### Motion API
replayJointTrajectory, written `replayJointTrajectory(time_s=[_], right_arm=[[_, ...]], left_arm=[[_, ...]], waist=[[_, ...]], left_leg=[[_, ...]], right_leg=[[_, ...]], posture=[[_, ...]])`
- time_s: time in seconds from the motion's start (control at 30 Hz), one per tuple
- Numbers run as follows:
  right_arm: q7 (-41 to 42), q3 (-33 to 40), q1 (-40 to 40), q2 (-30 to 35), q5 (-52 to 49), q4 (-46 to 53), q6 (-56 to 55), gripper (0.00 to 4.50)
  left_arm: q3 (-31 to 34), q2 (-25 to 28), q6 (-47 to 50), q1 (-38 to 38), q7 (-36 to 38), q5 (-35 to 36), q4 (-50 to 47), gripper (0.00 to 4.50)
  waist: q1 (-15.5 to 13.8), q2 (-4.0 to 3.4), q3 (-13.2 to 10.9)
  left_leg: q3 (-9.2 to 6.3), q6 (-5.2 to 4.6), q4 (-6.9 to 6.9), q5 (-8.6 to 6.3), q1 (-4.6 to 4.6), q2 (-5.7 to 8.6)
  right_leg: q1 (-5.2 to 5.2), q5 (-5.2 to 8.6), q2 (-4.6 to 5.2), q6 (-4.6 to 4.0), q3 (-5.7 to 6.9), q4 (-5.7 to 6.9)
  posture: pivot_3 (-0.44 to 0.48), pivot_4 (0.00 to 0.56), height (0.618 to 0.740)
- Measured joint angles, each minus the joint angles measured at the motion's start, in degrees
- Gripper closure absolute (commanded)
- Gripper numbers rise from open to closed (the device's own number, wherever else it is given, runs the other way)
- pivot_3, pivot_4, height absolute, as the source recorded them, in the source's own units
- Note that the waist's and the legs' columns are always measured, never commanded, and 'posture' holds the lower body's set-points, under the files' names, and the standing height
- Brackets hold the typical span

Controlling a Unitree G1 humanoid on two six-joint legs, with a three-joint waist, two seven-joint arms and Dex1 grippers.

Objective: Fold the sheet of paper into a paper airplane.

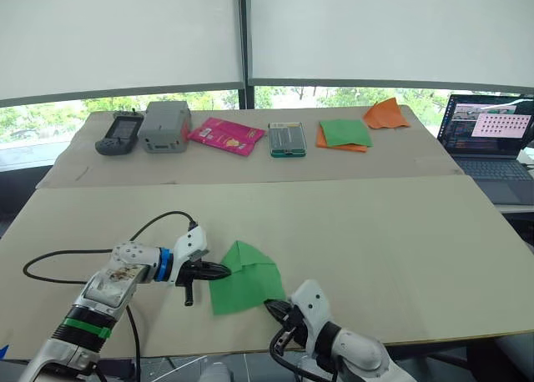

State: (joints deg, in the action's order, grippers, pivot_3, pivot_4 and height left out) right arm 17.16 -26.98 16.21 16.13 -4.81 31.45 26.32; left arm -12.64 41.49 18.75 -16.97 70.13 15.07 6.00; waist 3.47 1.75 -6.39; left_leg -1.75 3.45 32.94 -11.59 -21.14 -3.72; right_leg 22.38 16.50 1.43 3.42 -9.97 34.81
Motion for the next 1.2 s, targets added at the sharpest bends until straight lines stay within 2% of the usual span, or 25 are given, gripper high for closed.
replayJointTrajectory(time_s=[0.3, 0.47, 1.0, 1.2], right_arm=[[-2.20, 2.76, -2.19, -7.04, 1.14, -8.20, -8.65, 4.50], [-0.74, 3.81, -4.35, -9.96, -0.85, -11.90, -11.35, 4.50], [8.45, 1.99, -19.76, -10.11, -0.73, -21.39, -11.79, 4.50], [10.34, -0.01, -22.13, -10.46, 0.06, -23.31, -11.78, 4.50]], left_arm=[[-0.05, -0.40, -1.40, -1.46, 1.31, -0.56, 2.42, 4.43], [-0.04, -0.48, -1.89, -1.47, 1.46, -0.62, 2.54, 4.43], [0.47, -0.48, -2.16, -0.66, 0.88, -0.96, 1.64, 4.43], [0.46, -0.92, -0.91, -0.75, 0.01, -0.97, 1.03, 4.43]], waist=[[0.22, 0.12, -0.03], [0.25, -0.02, -0.01], [0.45, -0.14, 0.09], [0.34, -0.16, 0.11]], left_leg=[[-0.02, 0.00, -0.03, 0.00, 0.01, -0.05], [0.00, -0.02, -0.02, 0.01, 0.00, -0.05], [0.00, -0.45, -0.01, 0.28, 0.01, -0.03], [-0.01, -0.46, 0.01, 0.28, 0.01, -0.02]], right_leg=[[0.05, 0.00, -0.02, 0.00, 0.02, 0.02], [0.03, 0.00, -0.03, 0.00, 0.02, 0.09], [-0.05, -0.01, -0.08, 0.00, 0.01, 0.17], [-0.10, -0.01, -0.09, 0.01, 0.01, 0.19]], posture=[[0.000, 0.150, 0.740], [0.000, 0.150, 0.740], [0.000, 0.150, 0.740], [0.000, 0.150, 0.740]])
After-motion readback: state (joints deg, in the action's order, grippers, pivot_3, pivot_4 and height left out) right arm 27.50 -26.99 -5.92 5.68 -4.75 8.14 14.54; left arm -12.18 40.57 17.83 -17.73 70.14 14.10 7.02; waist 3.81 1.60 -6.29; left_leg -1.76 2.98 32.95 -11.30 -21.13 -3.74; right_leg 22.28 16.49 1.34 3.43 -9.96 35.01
